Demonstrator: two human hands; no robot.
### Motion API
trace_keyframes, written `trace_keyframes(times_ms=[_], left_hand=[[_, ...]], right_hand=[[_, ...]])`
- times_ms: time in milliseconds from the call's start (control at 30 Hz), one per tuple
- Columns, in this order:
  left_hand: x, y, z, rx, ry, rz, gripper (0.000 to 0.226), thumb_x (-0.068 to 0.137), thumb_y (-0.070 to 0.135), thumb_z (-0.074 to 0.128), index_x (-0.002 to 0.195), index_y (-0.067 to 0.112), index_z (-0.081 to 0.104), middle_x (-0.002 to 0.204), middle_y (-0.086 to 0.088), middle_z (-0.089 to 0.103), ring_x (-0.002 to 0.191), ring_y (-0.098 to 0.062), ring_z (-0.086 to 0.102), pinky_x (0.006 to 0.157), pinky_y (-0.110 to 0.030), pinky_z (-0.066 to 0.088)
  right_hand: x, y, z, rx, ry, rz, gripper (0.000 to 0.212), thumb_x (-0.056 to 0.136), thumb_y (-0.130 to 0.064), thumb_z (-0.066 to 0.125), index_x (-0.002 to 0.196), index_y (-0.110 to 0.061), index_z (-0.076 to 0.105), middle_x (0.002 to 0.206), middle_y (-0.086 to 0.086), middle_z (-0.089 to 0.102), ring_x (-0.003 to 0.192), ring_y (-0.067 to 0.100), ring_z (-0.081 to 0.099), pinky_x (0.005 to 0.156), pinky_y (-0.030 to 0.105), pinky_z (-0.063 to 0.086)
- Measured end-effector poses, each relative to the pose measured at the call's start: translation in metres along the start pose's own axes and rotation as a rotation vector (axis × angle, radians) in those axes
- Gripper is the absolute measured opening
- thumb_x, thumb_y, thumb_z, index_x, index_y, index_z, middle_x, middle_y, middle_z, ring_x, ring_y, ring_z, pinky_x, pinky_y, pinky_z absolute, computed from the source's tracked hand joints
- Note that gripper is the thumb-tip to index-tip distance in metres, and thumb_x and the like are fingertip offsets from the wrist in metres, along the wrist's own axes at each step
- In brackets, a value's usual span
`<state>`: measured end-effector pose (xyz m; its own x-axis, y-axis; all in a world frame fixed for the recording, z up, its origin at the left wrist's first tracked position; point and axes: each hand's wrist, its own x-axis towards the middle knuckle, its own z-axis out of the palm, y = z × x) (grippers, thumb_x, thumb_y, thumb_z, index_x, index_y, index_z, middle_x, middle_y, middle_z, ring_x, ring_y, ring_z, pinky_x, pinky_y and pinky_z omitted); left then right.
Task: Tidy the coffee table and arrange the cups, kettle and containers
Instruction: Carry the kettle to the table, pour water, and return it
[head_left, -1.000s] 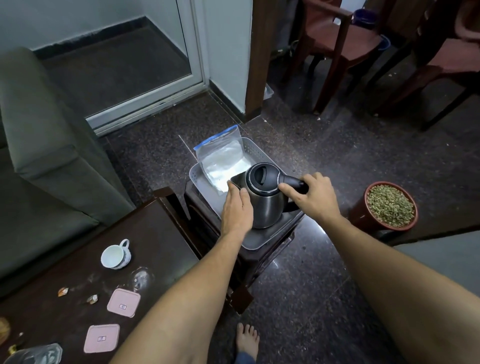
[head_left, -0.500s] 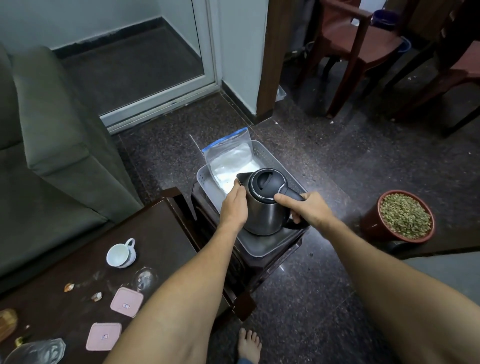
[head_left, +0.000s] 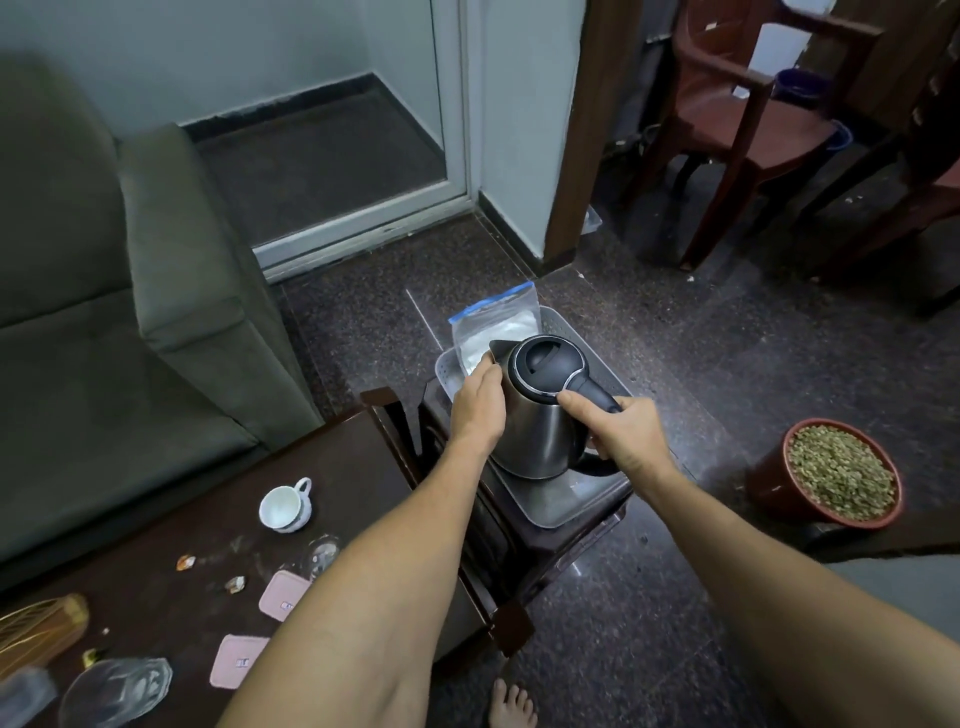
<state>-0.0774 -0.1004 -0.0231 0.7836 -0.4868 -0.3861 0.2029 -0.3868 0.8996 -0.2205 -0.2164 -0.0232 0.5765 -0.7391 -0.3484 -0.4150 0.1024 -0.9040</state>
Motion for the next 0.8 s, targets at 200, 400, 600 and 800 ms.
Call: trace_keyframes(times_ms=[200, 400, 600, 800], left_hand=[[-0.020, 0.028, -0.055, 0.023, 0.087, 0.084, 0.042, 0.099, 0.034, 0.038, 0.131, 0.039, 0.065, 0.135, 0.004, 0.067, 0.128, -0.022, 0.056, 0.113, -0.042, 0.039], [-0.057, 0.049, -0.150, 0.069, 0.214, 0.109, 0.044, 0.101, 0.038, 0.039, 0.139, 0.040, 0.060, 0.144, 0.004, 0.062, 0.134, -0.023, 0.053, 0.112, -0.036, 0.038], [-0.100, 0.049, -0.247, 0.084, 0.362, 0.179, 0.054, 0.092, 0.037, 0.035, 0.140, 0.037, 0.059, 0.143, 0.001, 0.062, 0.133, -0.028, 0.053, 0.096, -0.030, 0.037], [-0.150, 0.009, -0.334, 0.155, 0.452, 0.193, 0.047, 0.098, 0.026, 0.038, 0.137, 0.027, 0.064, 0.136, -0.010, 0.066, 0.125, -0.035, 0.056, 0.092, -0.031, 0.039]], right_hand=[[-0.022, -0.045, 0.031, 0.003, -0.065, -0.058, 0.063, 0.056, -0.068, 0.090, 0.066, -0.011, 0.064, 0.053, 0.010, 0.057, 0.046, 0.021, 0.054, 0.048, 0.032, 0.045], [-0.069, -0.101, 0.095, 0.024, -0.137, -0.135, 0.060, 0.057, -0.065, 0.090, 0.061, -0.015, 0.057, 0.048, 0.004, 0.049, 0.043, 0.020, 0.045, 0.048, 0.033, 0.038], [-0.122, -0.145, 0.167, 0.017, -0.185, -0.224, 0.057, 0.056, -0.064, 0.089, 0.060, -0.021, 0.053, 0.050, -0.001, 0.043, 0.045, 0.017, 0.043, 0.043, 0.027, 0.034], [-0.178, -0.150, 0.246, -0.022, -0.219, -0.273, 0.060, 0.054, -0.068, 0.089, 0.058, -0.016, 0.057, 0.049, -0.001, 0.048, 0.045, 0.014, 0.044, 0.047, 0.030, 0.035]])
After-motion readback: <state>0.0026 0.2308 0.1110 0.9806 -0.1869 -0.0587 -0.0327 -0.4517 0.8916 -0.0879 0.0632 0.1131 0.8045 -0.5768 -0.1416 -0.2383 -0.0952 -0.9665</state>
